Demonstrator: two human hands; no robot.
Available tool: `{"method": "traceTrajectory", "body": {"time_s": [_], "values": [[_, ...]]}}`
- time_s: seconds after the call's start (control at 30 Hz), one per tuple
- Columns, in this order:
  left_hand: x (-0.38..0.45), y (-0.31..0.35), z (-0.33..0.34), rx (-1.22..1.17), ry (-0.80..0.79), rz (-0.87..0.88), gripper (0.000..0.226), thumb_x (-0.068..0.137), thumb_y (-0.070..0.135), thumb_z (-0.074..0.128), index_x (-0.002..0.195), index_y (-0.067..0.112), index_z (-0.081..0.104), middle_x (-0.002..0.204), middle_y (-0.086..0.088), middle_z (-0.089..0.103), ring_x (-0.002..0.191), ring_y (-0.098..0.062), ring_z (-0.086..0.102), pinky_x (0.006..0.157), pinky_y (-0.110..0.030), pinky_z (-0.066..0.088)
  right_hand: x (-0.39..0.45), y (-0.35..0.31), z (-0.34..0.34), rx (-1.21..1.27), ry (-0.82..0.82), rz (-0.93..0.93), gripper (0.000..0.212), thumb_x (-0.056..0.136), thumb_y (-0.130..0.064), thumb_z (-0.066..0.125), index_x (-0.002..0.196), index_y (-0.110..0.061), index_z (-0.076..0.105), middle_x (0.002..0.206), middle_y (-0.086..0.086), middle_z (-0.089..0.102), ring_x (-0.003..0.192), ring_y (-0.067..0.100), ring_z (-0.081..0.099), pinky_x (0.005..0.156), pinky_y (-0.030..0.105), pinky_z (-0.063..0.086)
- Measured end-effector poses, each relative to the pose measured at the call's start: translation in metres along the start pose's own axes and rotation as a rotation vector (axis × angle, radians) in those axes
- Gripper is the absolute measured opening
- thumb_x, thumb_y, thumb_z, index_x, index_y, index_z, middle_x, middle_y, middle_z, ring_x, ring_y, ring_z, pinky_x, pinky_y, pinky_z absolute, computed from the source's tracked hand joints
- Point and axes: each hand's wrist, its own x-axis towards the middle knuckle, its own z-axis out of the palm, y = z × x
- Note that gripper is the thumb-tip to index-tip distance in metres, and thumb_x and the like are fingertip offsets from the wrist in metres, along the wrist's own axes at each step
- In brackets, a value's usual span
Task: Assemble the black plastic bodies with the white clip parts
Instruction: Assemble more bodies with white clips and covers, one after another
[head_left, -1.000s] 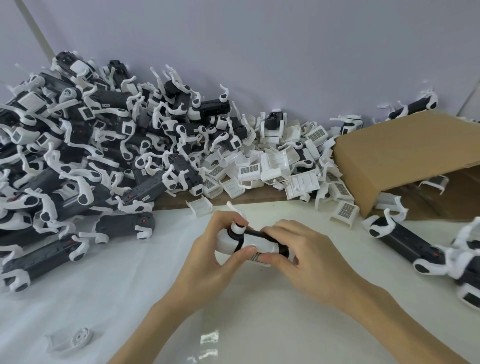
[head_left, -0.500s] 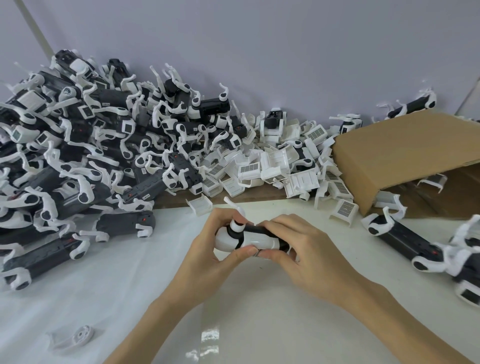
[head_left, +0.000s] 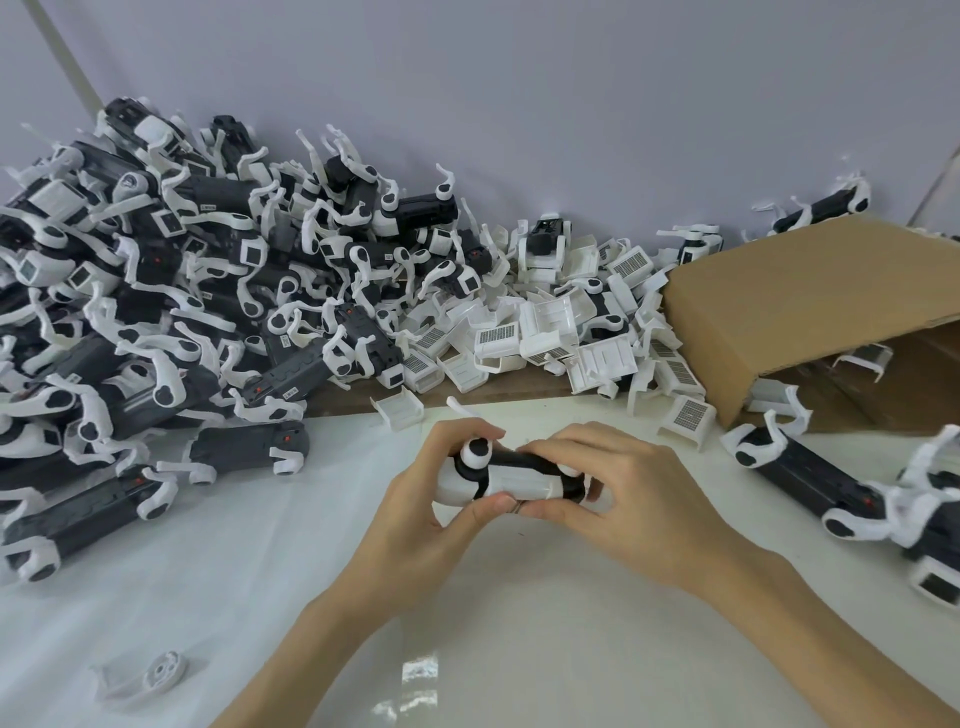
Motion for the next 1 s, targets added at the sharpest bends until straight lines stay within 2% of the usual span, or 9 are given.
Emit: {"method": "traceTrajectory", "body": {"time_s": [0.1,0.23,0.37,0.5,0.57,0.63,0.7,0.87,1.0], "values": [[0.001,-0.004,-0.003,0.018,-0.014,0.039,0.041,0.099,0.032,0.073,0.136,0.029,0.054,0.129,0.013,0.065,0.126,-0.02,0.062,0.103,-0.022,0.047,0.001,0.004,0.001,0.014,0.011,-0.03,0.052,0.09,-0.063,0.065,0.129,-0.028,0.069,0.114,-0.02,0.062,0.094,-0.004,0.056,0.07,0.032,0.056],[-0.003,-0.012,-0.002,0.033,-0.068,0.005,0.041,0.099,0.027,0.075,0.133,0.033,0.052,0.128,0.012,0.065,0.125,-0.02,0.062,0.102,-0.023,0.048,-0.002,0.011,0.008,0.026,-0.02,-0.053,0.052,0.094,-0.061,0.057,0.129,-0.023,0.071,0.117,-0.017,0.065,0.101,0.005,0.062,0.073,0.036,0.058],[-0.002,-0.018,-0.002,0.005,-0.098,-0.035,0.043,0.099,0.024,0.073,0.133,0.022,0.048,0.127,0.008,0.064,0.126,-0.026,0.062,0.104,-0.032,0.05,-0.003,0.014,0.014,0.065,-0.043,-0.027,0.055,0.091,-0.06,0.063,0.132,-0.024,0.068,0.117,-0.017,0.064,0.106,0.003,0.058,0.079,0.033,0.056],[-0.003,-0.015,-0.003,0.031,-0.114,-0.063,0.041,0.1,0.029,0.069,0.134,0.027,0.046,0.127,0.013,0.062,0.128,-0.022,0.059,0.102,-0.024,0.047,-0.002,0.013,0.017,0.045,-0.015,-0.038,0.045,0.095,-0.05,0.064,0.125,-0.017,0.072,0.11,-0.01,0.068,0.099,0.011,0.062,0.076,0.037,0.056],[-0.003,-0.013,-0.002,0.062,-0.095,-0.066,0.039,0.1,0.035,0.067,0.132,0.035,0.045,0.124,0.018,0.061,0.121,-0.017,0.061,0.094,-0.023,0.049,-0.002,0.012,0.019,0.011,0.002,-0.044,0.037,0.096,-0.04,0.069,0.122,-0.014,0.073,0.107,-0.007,0.068,0.096,0.015,0.062,0.073,0.04,0.056],[-0.003,-0.011,-0.001,0.079,-0.084,-0.069,0.035,0.1,0.038,0.065,0.13,0.039,0.046,0.118,0.017,0.061,0.108,-0.018,0.062,0.085,-0.031,0.053,-0.002,0.01,0.021,-0.01,0.025,-0.056,0.03,0.097,-0.034,0.071,0.116,-0.012,0.075,0.103,-0.004,0.069,0.092,0.017,0.063,0.069,0.042,0.056],[-0.004,-0.01,0.0,0.067,-0.077,-0.086,0.031,0.102,0.034,0.064,0.128,0.039,0.048,0.116,0.013,0.061,0.103,-0.021,0.062,0.084,-0.036,0.054,-0.001,0.008,0.021,-0.021,0.044,-0.068,0.028,0.098,-0.034,0.069,0.112,-0.012,0.077,0.099,-0.004,0.07,0.089,0.019,0.064,0.067,0.043,0.055],[-0.004,-0.008,-0.001,0.023,-0.07,-0.118,0.033,0.101,0.029,0.066,0.13,0.032,0.051,0.12,0.014,0.065,0.114,-0.018,0.064,0.088,-0.022,0.051,-0.003,0.009,0.018,0.084,-0.008,0.008,0.038,0.097,-0.051,0.063,0.121,-0.024,0.073,0.104,-0.015,0.065,0.095,0.008,0.061,0.069,0.038,0.055],[-0.004,-0.005,-0.001,-0.012,-0.068,-0.127,0.033,0.101,0.027,0.069,0.13,0.027,0.052,0.117,0.012,0.068,0.112,-0.019,0.065,0.085,-0.019,0.05,-0.004,0.009,0.02,0.101,-0.043,0.012,0.035,0.099,-0.046,0.064,0.124,-0.022,0.069,0.108,-0.015,0.061,0.101,0.009,0.059,0.076,0.036,0.054]]}}
